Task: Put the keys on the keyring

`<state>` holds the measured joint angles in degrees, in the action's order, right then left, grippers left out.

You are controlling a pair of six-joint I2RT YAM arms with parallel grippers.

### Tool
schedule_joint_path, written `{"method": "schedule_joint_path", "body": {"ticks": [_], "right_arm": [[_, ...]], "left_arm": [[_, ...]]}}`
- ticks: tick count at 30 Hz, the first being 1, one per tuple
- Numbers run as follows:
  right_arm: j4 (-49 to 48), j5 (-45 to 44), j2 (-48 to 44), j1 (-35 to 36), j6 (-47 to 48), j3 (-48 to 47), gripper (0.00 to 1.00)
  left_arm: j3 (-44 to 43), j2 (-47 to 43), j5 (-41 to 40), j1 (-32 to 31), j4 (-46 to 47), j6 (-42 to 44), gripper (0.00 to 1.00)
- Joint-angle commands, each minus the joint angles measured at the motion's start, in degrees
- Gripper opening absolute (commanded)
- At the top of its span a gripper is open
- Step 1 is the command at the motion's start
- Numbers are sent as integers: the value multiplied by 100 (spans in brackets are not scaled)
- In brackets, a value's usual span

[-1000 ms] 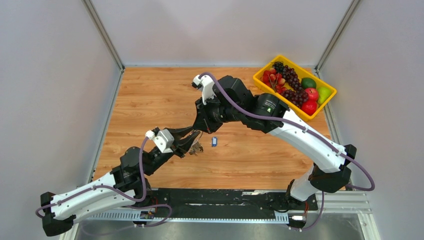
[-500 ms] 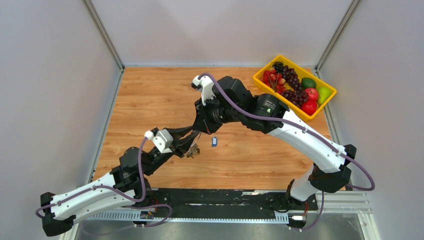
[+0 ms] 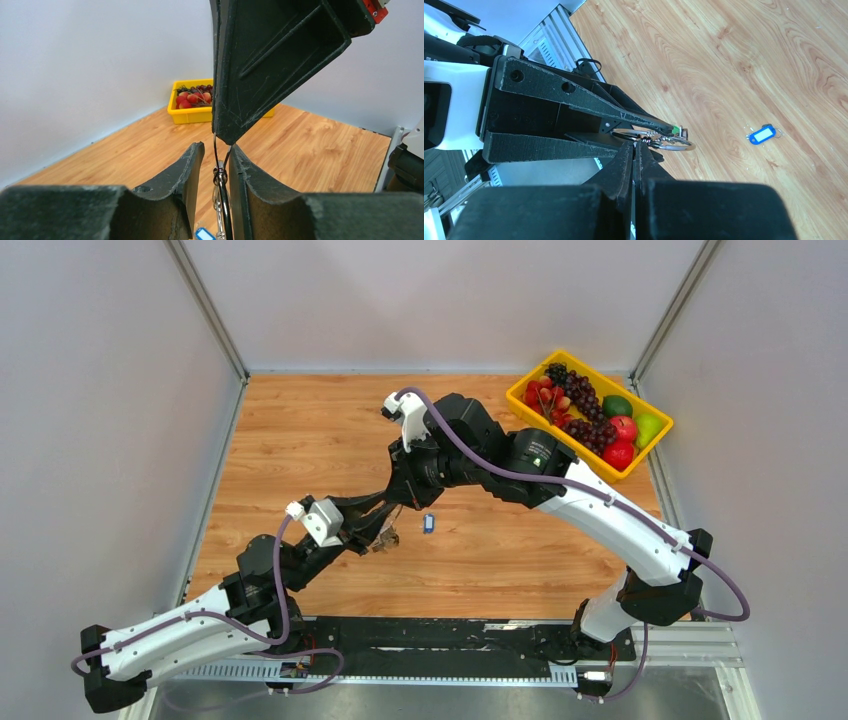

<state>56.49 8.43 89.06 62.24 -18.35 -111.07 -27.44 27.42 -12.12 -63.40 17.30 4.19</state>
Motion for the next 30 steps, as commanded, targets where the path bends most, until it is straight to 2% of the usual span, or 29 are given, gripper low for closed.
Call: {"method": "schedule_joint_path", "body": {"ticks": [1,2,3,4,7,19,20,23,25,30], "right_arm": [[-289,11,13,54,-104,-315,0],[-292,3,19,56,-107,-315,0],[-296,-13,8,59,-107,-314,0],[-295,-20,10,58,-114,-317,0],[-296,-24,4,69,-122,-327,0],[-306,-80,-65,73,-143,-272,0],[-310,-98,-77,76,-143,-253,2],[-348,-176,-157,66,-143,-174,23],[-396,-278,-235,61,-150,-128,32],[-468,-415,-419,20,-176,-2,44]], "left_arm": [[50,-35,42,-24,244,-5,29],[48,-30,54,-24,237,-12,24],[38,-18,62,-24,212,-13,12],[29,-13,52,-24,186,-14,3],[-1,22,32,-24,100,-8,1],[-165,128,-389,-29,-127,-205,0],[-169,120,-463,-26,-129,-219,0],[-195,80,-620,-25,-162,-248,0],[-209,55,-685,-24,-203,-275,0],[-225,27,-787,-27,-281,-346,0]]}}
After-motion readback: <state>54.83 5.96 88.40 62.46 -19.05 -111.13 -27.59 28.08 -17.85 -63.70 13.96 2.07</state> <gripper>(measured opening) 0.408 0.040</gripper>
